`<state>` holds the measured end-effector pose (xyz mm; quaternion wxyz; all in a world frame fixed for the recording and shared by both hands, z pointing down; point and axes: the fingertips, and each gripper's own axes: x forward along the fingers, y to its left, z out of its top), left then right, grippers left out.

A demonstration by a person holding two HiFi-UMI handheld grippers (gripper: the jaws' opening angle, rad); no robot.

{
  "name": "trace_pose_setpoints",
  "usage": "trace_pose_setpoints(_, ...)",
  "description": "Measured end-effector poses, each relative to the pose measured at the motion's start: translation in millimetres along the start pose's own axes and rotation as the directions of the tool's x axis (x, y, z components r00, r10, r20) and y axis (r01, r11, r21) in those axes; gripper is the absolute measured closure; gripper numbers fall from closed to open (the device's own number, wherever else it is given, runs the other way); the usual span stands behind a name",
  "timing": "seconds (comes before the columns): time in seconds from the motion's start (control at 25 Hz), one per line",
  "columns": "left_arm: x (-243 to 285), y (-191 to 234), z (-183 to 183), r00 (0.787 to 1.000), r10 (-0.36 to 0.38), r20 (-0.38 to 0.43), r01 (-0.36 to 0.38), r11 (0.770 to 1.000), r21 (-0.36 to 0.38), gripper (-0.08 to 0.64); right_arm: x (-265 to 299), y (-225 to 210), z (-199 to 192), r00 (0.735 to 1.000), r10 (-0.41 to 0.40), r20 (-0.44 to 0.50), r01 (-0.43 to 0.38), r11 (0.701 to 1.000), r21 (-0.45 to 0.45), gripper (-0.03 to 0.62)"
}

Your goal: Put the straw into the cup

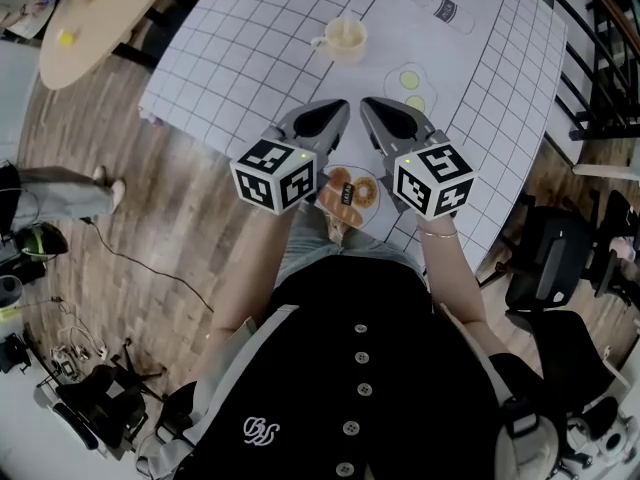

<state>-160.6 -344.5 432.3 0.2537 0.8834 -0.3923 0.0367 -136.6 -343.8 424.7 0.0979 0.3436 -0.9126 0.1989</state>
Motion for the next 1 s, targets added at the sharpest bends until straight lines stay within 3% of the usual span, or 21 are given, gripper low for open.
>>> trace_pose_setpoints(0.32,-9,-6,2,1.000,0.021,0.021,-0.021,1.000,-0.001,0.561,-2,5,-11,1.000,0.000,-0.016,0.000,1.000,0.013,0.594)
trace_pose_setpoints(0.52,-6,-17,-2,1.000,-0.022,0.011,0.022,1.000,0.006,0.561,-5,6,-11,1.000,0.001,-0.003,-0.001,1.000,0.028,0.594)
trace_pose_setpoints(1.0,-5,-27,-8,0.999,-0.043,0.004,0.043,0.999,0.012,0.561,-13,8,-18,1.000,-0.010,-0.008,0.010,0.999,0.032,0.594)
